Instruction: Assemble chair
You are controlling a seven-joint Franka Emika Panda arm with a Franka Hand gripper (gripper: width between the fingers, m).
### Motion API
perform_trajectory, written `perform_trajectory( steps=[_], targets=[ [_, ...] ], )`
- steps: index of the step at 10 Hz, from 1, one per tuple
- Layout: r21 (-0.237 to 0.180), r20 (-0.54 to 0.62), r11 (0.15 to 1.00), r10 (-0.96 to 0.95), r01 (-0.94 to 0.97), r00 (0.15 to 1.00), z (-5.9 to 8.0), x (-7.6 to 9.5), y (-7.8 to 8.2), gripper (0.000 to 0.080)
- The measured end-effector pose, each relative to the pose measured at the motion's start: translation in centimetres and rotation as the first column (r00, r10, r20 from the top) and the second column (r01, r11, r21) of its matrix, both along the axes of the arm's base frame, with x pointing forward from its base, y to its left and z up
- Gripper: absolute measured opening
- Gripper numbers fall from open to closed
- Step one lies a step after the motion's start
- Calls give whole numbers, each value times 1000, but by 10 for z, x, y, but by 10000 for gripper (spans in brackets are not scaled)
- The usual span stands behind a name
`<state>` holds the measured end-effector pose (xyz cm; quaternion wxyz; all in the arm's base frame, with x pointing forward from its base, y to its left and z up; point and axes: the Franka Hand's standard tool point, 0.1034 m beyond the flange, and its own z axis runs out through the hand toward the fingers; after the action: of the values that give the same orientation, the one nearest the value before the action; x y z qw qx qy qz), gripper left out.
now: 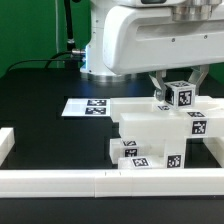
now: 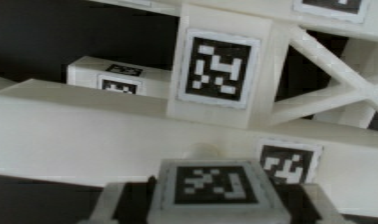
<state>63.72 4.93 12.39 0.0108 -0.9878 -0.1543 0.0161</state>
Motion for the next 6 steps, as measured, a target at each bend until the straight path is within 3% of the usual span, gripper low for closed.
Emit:
perform_trajectory(
  steps=[6],
  targets=[
    [0,1,1000,-4,4,1000,0,0,-2,279]
  ],
)
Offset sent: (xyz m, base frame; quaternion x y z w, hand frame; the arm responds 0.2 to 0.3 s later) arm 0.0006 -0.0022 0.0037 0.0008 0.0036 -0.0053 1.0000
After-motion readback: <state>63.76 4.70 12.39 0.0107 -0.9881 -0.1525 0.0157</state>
